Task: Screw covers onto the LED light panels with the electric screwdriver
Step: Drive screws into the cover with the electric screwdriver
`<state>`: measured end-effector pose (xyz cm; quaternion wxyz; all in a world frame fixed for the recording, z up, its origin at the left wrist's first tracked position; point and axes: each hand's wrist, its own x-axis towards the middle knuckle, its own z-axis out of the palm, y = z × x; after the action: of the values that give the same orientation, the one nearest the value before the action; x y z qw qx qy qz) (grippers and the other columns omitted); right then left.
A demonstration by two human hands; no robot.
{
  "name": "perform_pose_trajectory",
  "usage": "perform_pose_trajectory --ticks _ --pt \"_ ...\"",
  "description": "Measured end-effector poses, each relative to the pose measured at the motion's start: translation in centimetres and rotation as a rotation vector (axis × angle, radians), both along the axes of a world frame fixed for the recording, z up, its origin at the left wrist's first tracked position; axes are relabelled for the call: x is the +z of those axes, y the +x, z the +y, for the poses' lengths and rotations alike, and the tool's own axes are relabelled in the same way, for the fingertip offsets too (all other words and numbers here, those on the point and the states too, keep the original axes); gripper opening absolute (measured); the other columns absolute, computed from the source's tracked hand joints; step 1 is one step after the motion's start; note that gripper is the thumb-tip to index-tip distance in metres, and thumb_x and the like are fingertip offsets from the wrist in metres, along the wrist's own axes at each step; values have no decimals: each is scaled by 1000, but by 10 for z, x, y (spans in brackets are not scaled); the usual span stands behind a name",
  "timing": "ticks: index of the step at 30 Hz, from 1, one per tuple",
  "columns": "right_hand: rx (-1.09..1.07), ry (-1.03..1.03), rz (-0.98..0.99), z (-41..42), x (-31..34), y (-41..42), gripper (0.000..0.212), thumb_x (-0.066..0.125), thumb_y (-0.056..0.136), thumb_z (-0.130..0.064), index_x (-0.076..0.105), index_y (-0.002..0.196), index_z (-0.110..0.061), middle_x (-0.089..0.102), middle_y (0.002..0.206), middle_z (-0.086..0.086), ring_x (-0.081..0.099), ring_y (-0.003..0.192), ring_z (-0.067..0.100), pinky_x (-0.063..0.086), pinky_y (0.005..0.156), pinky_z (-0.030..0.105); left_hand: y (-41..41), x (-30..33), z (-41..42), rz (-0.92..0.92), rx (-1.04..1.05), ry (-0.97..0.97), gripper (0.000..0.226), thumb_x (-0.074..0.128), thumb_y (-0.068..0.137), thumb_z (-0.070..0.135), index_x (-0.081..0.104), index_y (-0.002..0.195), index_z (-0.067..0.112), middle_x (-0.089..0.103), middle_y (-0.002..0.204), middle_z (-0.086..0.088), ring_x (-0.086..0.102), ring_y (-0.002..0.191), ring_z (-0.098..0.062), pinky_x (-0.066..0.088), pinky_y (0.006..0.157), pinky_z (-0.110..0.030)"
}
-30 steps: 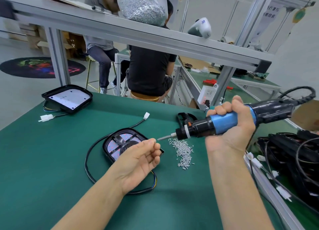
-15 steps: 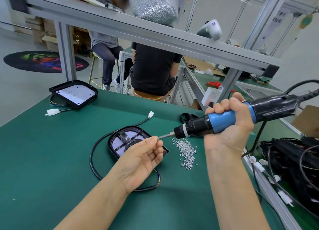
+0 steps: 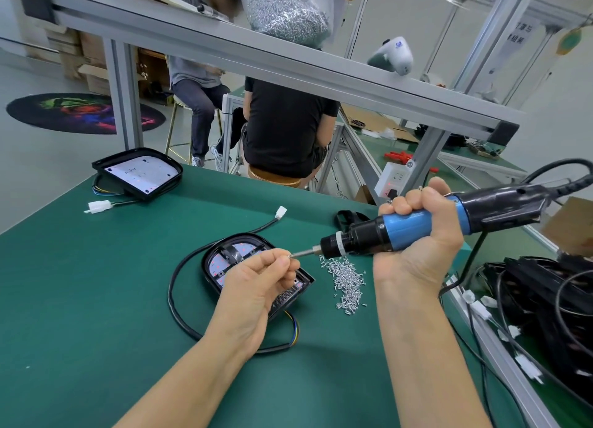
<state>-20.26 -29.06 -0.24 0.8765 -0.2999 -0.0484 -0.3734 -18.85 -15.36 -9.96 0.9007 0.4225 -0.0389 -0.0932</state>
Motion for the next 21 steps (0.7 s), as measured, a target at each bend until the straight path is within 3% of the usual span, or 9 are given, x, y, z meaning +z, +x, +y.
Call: perform_pose_trajectory --ticks 4,6,13,21 --pt "-13 28 0 0 -2 1 19 56 71 -7 55 87 -18 49 56 -7 47 47 6 45 53 20 0 0 -1 -78 112 121 11 57 87 0 66 86 5 71 71 -1 59 63 -10 46 69 -27" --pt "-12 35 -10 0 -3 1 19 56 71 -7 55 87 -18 50 56 -7 47 47 6 45 52 20 1 1 -2 -65 117 93 9 58 85 1 66 86 5 71 71 -2 59 63 -10 48 69 -26" --pt "4 -96 -63 1 -6 1 26 50 72 -4 53 95 -15 47 55 -6 45 48 7 44 54 22 7 3 3 126 -167 -79 11 58 78 8 61 88 3 63 64 -5 56 53 -11 52 53 -20" --pt "19 -49 -23 1 -13 7 24 54 73 -9 54 95 -18 51 58 -5 49 53 10 46 63 23 9 -1 2 -22 14 69 11 51 91 0 62 90 1 68 68 -4 58 57 -9 51 58 -18"
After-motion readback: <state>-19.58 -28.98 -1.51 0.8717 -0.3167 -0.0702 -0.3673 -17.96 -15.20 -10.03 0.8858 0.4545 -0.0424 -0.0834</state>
